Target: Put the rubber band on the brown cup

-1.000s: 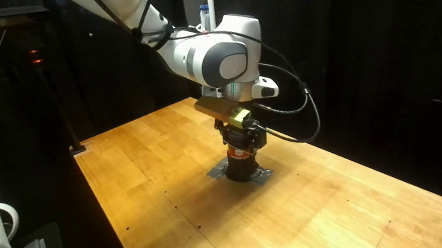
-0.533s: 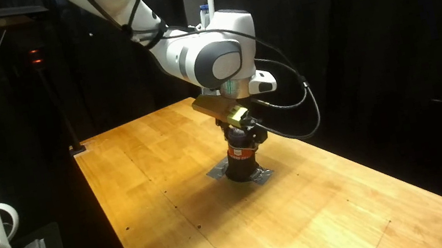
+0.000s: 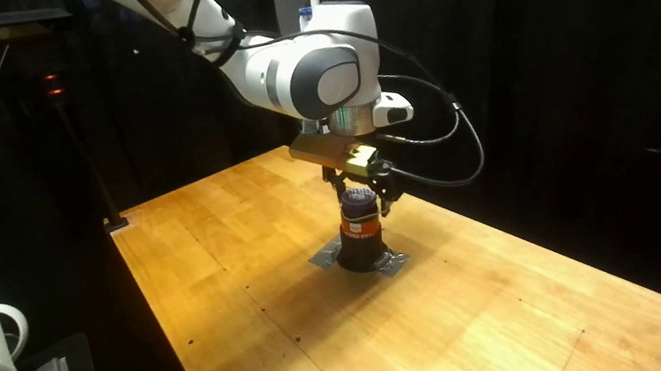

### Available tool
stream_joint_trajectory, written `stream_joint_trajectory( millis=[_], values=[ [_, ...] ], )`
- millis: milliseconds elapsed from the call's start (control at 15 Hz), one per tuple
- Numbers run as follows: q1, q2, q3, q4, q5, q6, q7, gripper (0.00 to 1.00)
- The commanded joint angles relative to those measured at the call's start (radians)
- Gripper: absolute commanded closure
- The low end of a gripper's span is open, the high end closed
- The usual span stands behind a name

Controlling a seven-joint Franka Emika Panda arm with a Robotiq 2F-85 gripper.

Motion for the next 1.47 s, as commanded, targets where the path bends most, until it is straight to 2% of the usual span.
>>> stream_joint_trajectory(
  millis=[0,600,1200,1400],
  values=[
    [-0.002,0.021,0.010,0.059,-0.029,-0.033,-0.055,0.00],
    [-0.015,0.125,0.042,0.200,-0.036,-0.120,-0.241,0.00],
    [0.008,0.178,0.059,0.289,-0.076,-0.142,-0.293,0.00],
    [0.006,0.192,0.062,0.305,-0.070,-0.188,-0.296,0.00]
  ],
)
